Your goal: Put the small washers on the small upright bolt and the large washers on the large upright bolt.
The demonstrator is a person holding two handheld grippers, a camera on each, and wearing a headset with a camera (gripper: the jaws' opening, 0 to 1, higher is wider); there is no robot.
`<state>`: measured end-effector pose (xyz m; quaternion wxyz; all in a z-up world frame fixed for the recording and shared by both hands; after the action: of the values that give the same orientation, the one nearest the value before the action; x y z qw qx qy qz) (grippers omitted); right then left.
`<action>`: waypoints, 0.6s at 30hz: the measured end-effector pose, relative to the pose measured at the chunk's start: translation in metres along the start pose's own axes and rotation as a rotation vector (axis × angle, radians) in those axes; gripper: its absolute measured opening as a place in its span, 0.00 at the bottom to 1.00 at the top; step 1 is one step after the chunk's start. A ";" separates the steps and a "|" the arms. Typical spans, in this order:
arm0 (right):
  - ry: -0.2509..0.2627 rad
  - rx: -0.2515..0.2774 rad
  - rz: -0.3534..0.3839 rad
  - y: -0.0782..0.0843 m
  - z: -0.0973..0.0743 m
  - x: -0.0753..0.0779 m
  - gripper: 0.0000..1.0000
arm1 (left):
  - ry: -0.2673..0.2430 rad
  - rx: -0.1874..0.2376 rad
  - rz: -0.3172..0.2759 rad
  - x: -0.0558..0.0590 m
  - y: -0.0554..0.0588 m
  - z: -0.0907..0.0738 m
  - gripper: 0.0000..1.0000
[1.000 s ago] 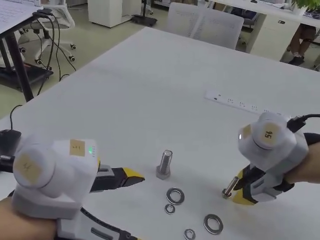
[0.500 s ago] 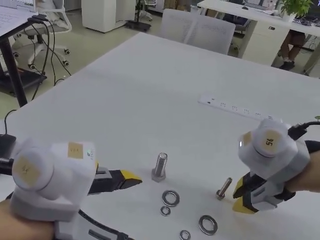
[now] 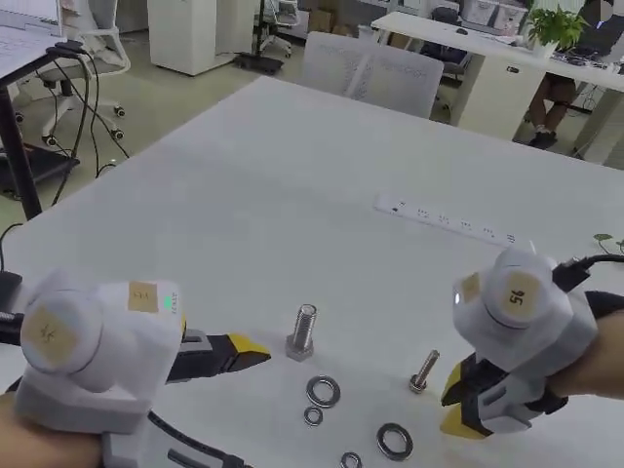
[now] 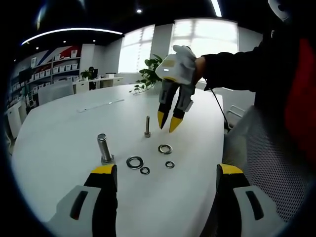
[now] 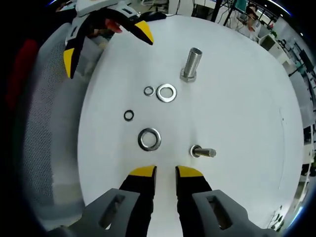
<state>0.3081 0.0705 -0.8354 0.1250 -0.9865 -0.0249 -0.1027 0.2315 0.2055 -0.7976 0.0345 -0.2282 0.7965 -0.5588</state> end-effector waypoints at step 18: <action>-0.057 0.048 -0.110 -0.043 0.005 -0.040 0.18 | -0.003 0.003 0.013 0.001 -0.005 -0.001 0.82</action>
<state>0.2666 0.1120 -0.8386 0.1419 -0.9829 -0.0851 -0.0809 0.2315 0.2046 -0.7928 0.0397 -0.2236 0.7971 -0.5596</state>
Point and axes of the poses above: the centre of the closed fingertips' face, and the gripper's own axes: z roughly forward along the fingers, x roughly to its right, y roughly out of its underside, the point moved 1 cm from there along -z, roughly backward along the fingers, and after that the axes turned 10 degrees about y, right-handed, at the moved point
